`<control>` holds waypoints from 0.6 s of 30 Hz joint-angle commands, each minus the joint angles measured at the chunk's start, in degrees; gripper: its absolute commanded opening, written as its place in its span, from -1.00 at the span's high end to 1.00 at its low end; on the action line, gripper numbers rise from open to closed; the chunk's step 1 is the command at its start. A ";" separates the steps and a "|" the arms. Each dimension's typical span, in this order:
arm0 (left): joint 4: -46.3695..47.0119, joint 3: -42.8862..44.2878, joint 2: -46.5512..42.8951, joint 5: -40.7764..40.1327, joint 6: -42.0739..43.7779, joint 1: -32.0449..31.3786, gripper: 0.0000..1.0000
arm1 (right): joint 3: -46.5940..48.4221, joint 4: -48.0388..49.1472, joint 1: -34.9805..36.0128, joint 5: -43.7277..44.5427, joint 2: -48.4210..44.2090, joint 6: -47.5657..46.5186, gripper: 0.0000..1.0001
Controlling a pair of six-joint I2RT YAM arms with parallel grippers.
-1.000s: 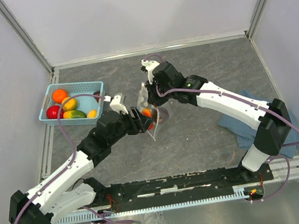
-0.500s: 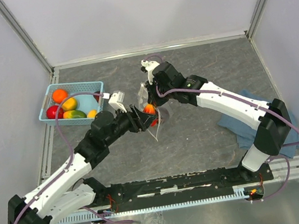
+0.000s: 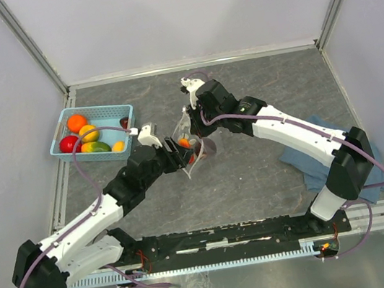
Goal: Place the food in the zip-top bag and seal the zipper
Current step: Place the fake fruit in the zipper food storage bag.
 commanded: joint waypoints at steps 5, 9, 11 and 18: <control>0.94 2.68 3.87 -5.18 -0.72 -0.10 0.51 | 0.36 1.50 -0.22 -0.99 -0.78 -0.43 0.97; 0.32 4.45 5.04 -9.04 0.19 -0.04 0.50 | 0.23 1.33 -0.19 -1.56 -0.94 -0.44 0.97; 0.95 5.24 5.74 -9.68 0.79 -0.04 0.48 | 0.23 1.33 -0.19 -2.05 -0.94 -0.43 0.97; 5.43 6.96 8.19 -9.29 2.25 -0.07 0.44 | 0.29 1.48 -0.19 -4.02 -0.73 -0.26 0.97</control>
